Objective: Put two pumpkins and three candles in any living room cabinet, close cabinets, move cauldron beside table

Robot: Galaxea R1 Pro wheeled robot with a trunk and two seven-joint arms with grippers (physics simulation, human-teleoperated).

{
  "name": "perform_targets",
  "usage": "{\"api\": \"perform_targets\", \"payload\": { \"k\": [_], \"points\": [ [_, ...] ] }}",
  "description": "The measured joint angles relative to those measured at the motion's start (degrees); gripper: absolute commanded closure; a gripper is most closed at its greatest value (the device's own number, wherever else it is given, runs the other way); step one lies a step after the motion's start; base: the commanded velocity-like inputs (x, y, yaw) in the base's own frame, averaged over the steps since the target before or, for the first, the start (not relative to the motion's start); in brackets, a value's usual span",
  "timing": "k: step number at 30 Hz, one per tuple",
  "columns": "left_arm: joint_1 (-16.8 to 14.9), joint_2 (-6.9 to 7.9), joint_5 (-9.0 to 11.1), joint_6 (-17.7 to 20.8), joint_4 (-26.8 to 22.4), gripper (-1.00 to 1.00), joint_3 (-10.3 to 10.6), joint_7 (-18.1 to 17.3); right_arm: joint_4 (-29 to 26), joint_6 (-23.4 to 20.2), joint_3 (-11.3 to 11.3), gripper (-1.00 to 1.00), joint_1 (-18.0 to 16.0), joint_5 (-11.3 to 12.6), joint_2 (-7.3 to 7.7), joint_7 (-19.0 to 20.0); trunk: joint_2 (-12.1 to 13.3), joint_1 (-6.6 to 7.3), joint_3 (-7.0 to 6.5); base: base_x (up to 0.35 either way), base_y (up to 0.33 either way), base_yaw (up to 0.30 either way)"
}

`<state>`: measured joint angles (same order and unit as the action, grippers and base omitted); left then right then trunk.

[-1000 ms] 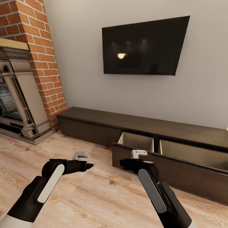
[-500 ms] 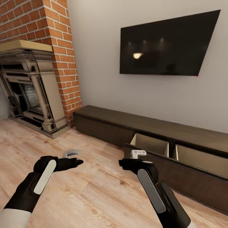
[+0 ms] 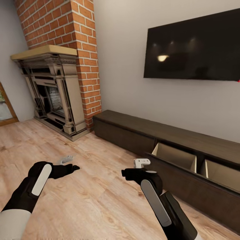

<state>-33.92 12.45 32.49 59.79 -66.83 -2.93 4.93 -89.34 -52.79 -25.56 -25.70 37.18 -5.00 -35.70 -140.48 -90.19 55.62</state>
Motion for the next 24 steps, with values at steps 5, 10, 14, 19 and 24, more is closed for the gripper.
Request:
{"api": "perform_targets", "payload": {
  "k": [5, 10, 14, 19, 24],
  "points": [
    [-1.0, 0.32, 0.1, 0.0, 2.5, -1.00, -0.1, 0.0, 0.0, 0.0, -0.3, -1.00, 0.0, 0.0, -0.01, 0.0, 0.0, 0.00, 0.00, 0.000, 0.167, 0.290],
    [-1.3, 0.62, 0.3, 0.0, 3.8, -1.00, -0.1, -0.1, 0.0, 0.0, -0.3, -1.00, 0.0, 0.0, -0.01, 0.0, 0.0, 0.00, 0.00, 0.000, 0.049, 0.288],
    [-1.5, 0.77, 0.3, 0.0, 4.1, -1.00, -0.2, -0.1, 0.0, 0.2, -0.4, -1.00, 0.0, 0.0, -0.07, 0.0, 0.0, 0.00, 0.00, 0.000, 0.024, 0.148],
    [-1.6, 0.81, 0.3, 0.0, 4.3, -1.00, -0.3, -0.1, -0.1, 0.3, -0.4, -1.00, 0.0, 0.1, -0.22, 0.1, 0.0, 0.00, 0.00, 0.000, 0.089, 0.096],
    [-1.6, 0.81, 0.3, 0.0, 4.3, -1.00, -0.3, -0.1, -0.1, 0.4, -0.4, -1.00, 0.0, 0.0, -0.33, 0.1, 0.0, 0.00, 0.00, 0.000, 0.166, 0.242]
  ]
}}
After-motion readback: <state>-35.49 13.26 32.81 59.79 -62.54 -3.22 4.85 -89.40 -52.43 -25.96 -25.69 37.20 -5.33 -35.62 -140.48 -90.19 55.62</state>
